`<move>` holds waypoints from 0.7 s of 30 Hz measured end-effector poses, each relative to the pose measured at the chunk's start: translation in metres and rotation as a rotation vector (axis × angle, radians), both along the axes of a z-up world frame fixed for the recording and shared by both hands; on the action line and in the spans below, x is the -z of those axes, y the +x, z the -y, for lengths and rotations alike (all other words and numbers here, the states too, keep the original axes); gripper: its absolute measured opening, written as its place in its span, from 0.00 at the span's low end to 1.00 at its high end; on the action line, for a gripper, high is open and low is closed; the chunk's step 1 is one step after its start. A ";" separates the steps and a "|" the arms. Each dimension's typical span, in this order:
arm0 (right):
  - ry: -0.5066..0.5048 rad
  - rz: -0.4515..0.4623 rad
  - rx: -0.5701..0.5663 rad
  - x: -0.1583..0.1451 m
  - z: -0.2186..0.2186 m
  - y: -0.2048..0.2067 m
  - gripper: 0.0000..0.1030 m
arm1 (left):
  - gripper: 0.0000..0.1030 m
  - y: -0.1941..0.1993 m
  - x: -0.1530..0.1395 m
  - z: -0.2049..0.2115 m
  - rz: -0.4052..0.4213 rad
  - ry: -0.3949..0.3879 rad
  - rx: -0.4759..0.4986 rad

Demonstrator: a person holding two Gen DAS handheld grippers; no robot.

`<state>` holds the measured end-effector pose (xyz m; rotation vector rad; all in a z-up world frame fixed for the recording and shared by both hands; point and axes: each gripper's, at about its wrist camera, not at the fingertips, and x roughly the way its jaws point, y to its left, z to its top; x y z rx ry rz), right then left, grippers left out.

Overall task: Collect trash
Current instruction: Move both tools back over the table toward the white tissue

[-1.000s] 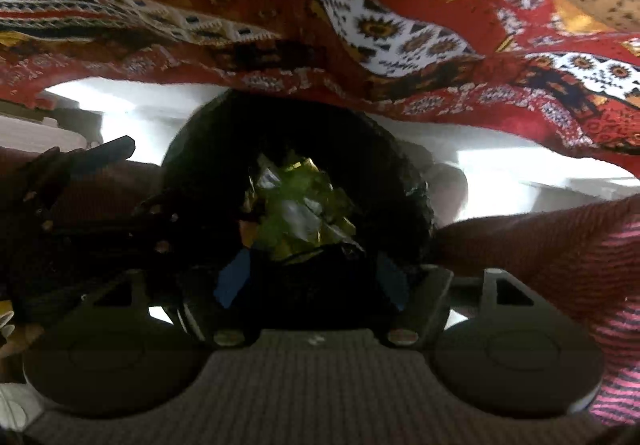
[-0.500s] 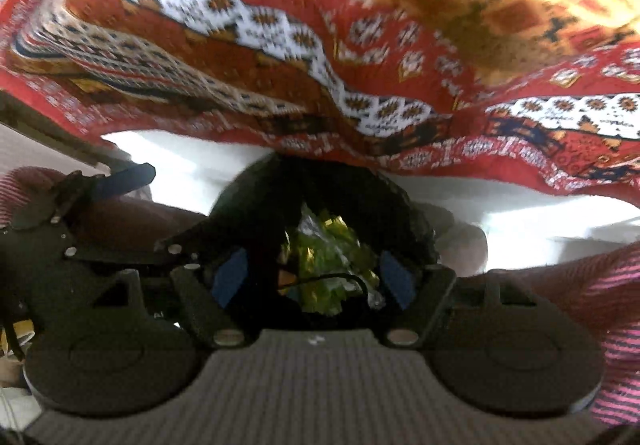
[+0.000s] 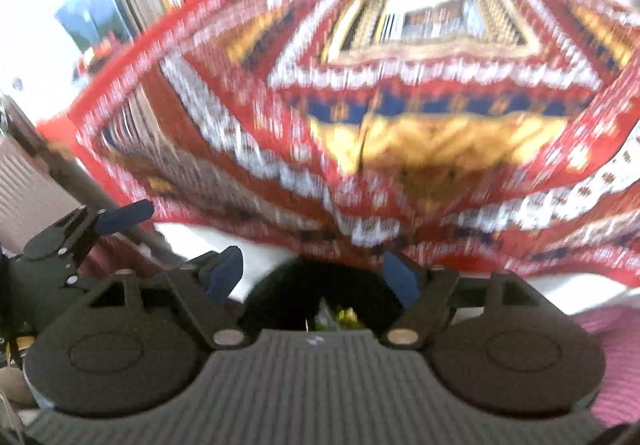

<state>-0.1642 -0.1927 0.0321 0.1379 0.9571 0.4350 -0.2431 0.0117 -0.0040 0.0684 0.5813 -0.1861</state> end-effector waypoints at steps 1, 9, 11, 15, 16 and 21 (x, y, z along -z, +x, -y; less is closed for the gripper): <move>0.009 0.025 0.009 -0.007 0.004 0.000 0.83 | 0.99 0.000 -0.010 0.002 0.032 0.010 -0.002; -0.011 0.187 0.096 -0.044 0.033 0.018 0.85 | 0.99 0.034 -0.060 0.008 0.146 0.025 -0.004; -0.015 0.207 0.117 -0.049 0.038 0.025 0.85 | 0.99 0.047 -0.069 0.008 0.162 0.016 -0.014; -0.032 0.239 0.148 -0.052 0.046 0.045 0.86 | 1.00 0.080 -0.079 0.004 0.169 -0.004 -0.038; -0.036 0.246 0.157 -0.053 0.047 0.051 0.86 | 1.00 0.088 -0.080 0.002 0.168 -0.006 -0.041; -0.048 0.263 0.190 -0.052 0.051 0.080 0.86 | 1.00 0.125 -0.082 -0.002 0.165 -0.016 -0.054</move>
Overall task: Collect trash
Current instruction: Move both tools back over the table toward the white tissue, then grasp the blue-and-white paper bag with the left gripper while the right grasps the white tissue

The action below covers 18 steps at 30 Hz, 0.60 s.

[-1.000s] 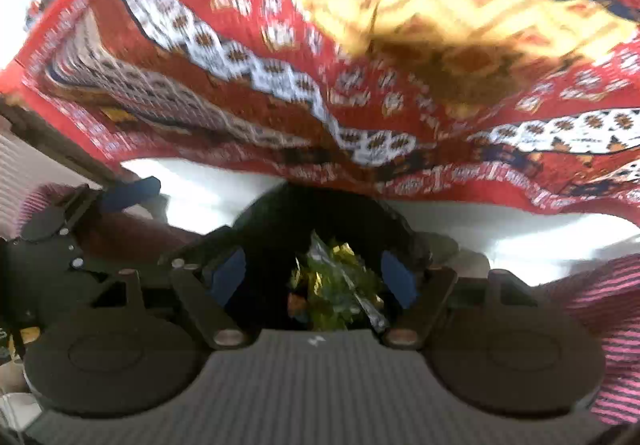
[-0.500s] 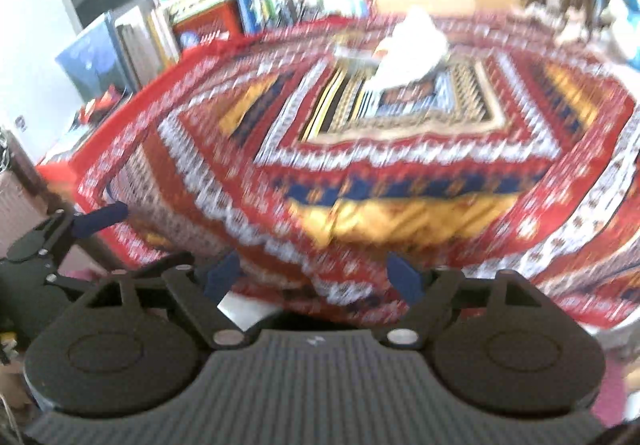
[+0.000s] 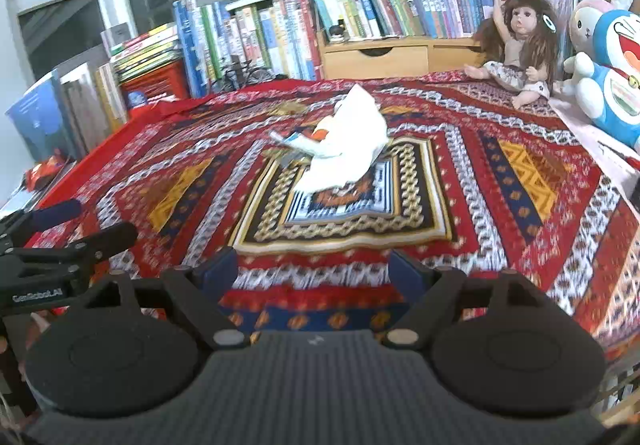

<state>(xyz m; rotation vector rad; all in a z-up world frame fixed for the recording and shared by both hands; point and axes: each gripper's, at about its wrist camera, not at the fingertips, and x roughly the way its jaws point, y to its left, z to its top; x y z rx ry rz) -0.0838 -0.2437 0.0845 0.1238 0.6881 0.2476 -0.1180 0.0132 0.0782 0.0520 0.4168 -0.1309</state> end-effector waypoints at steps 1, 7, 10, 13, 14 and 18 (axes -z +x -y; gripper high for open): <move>-0.001 0.005 0.004 0.000 0.001 0.007 0.86 | 1.00 0.008 0.000 -0.001 -0.002 -0.002 -0.006; -0.029 0.036 0.007 -0.003 0.005 0.046 0.86 | 0.99 0.050 0.006 -0.010 -0.024 -0.034 -0.045; -0.041 0.045 0.003 -0.003 0.008 0.065 0.86 | 0.99 0.069 0.011 -0.010 -0.039 -0.055 -0.055; -0.060 0.056 -0.009 -0.002 0.010 0.082 0.87 | 0.99 0.090 0.017 -0.005 -0.065 -0.077 -0.051; -0.067 0.058 -0.012 -0.001 0.009 0.087 0.87 | 1.00 0.098 0.018 -0.004 -0.078 -0.093 -0.046; -0.086 0.052 -0.020 0.005 0.010 0.110 0.87 | 0.99 0.133 0.018 0.000 -0.116 -0.208 -0.022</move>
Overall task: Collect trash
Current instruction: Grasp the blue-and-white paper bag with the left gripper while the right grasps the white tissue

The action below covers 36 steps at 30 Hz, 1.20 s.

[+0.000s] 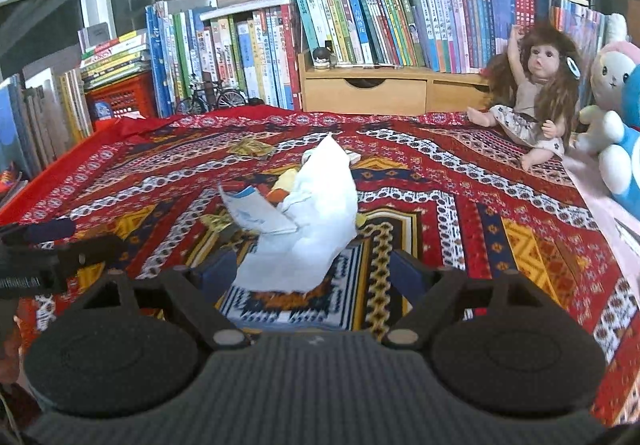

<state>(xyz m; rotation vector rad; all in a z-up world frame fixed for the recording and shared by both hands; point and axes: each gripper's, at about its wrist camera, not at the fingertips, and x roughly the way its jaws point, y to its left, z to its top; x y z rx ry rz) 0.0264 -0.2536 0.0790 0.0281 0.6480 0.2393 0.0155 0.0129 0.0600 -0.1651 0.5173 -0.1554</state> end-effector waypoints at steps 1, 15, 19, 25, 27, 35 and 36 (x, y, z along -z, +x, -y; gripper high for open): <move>-0.003 -0.008 -0.002 0.003 0.000 0.006 0.87 | 0.99 0.011 -0.001 0.002 -0.003 -0.030 -0.001; -0.101 -0.064 -0.105 0.036 -0.029 0.063 0.87 | 0.91 0.142 0.024 0.035 -0.235 -0.152 -0.015; -0.085 -0.087 -0.128 0.041 -0.032 0.071 0.87 | 0.69 0.158 0.042 0.040 -0.298 -0.170 -0.011; -0.101 -0.102 -0.158 0.043 -0.037 0.070 0.53 | 0.19 0.161 0.043 0.046 -0.305 -0.158 -0.020; -0.095 -0.102 -0.147 0.042 -0.036 0.067 0.35 | 0.14 0.158 0.041 0.046 -0.290 -0.161 -0.020; -0.078 -0.072 -0.091 0.031 -0.024 0.053 0.12 | 0.05 0.134 0.012 0.041 -0.207 -0.154 -0.009; -0.079 -0.067 -0.088 0.029 -0.022 0.050 0.12 | 0.05 0.130 0.008 0.040 -0.195 -0.148 -0.006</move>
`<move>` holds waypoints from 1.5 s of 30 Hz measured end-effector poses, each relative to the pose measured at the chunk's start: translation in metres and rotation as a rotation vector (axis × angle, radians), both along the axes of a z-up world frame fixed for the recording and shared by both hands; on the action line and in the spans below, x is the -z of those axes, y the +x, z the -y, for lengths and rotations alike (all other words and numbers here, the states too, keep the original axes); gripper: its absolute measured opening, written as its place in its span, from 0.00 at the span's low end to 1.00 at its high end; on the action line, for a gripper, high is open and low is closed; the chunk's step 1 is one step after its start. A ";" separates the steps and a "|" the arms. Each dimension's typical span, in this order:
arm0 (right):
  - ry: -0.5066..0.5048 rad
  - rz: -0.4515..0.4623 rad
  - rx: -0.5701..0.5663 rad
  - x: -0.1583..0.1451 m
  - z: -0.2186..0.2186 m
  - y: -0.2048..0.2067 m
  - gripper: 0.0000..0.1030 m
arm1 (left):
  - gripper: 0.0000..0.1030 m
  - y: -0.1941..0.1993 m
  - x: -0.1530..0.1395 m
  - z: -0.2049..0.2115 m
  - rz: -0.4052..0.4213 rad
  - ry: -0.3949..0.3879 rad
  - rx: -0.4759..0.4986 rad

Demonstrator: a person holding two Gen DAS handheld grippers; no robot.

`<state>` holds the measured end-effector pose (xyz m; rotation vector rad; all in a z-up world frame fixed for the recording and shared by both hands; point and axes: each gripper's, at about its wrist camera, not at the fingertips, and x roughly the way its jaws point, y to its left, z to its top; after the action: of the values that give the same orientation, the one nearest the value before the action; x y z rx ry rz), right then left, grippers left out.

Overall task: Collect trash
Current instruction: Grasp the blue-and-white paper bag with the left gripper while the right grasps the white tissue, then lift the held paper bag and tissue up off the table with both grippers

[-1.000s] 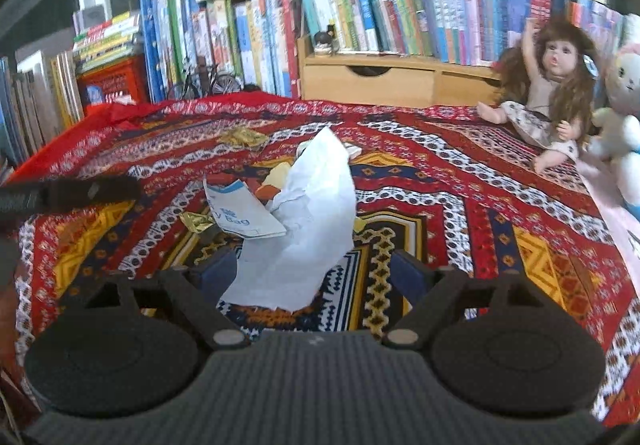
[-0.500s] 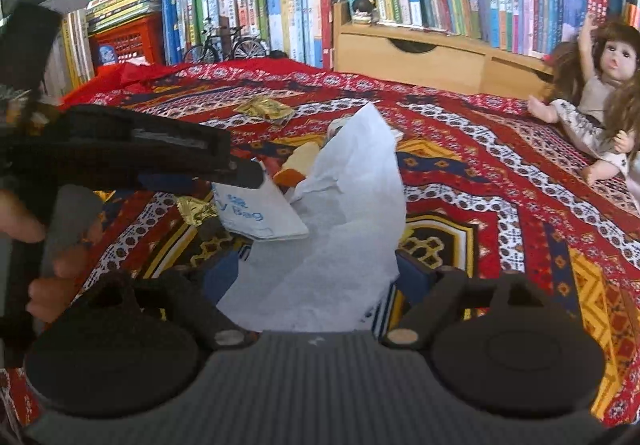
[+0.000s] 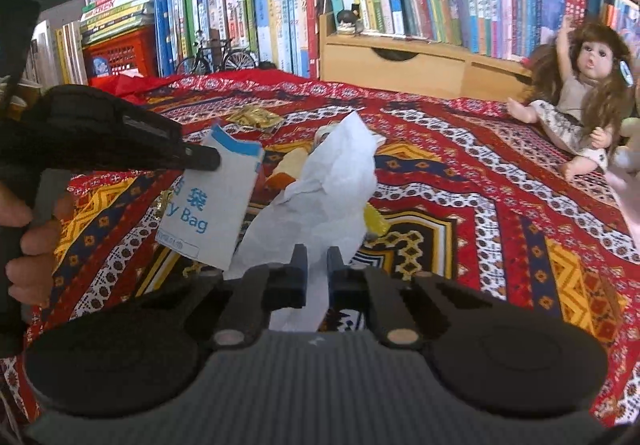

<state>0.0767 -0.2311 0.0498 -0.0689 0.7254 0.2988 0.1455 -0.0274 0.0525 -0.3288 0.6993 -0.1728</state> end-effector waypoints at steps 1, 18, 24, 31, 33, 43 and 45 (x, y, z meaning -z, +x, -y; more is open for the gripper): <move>-0.002 0.004 0.000 -0.002 0.001 -0.003 0.13 | 0.05 -0.005 -0.004 -0.001 0.013 0.006 0.004; -0.143 -0.072 -0.094 0.020 -0.046 0.025 0.11 | 0.06 -0.042 -0.024 -0.031 0.086 0.049 -0.015; -0.113 -0.080 -0.106 0.013 -0.038 0.001 0.07 | 0.06 -0.054 -0.028 -0.039 0.098 0.032 -0.008; -0.118 -0.018 -0.097 -0.002 -0.029 -0.028 0.69 | 0.06 -0.069 -0.028 -0.040 0.103 0.026 0.011; -0.121 -0.016 -0.039 -0.001 -0.025 -0.019 0.86 | 0.06 -0.071 -0.027 -0.041 0.099 0.024 0.013; -0.067 -0.166 0.011 0.030 -0.045 0.028 0.55 | 0.06 -0.076 -0.015 -0.046 0.065 0.035 0.013; -0.084 -0.147 0.022 0.025 -0.043 0.023 0.14 | 0.06 -0.077 -0.013 -0.049 0.059 0.034 0.010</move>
<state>0.0994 -0.1877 0.0245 -0.1189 0.8839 0.2538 0.0687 0.0217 0.0658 -0.2863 0.6451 -0.1791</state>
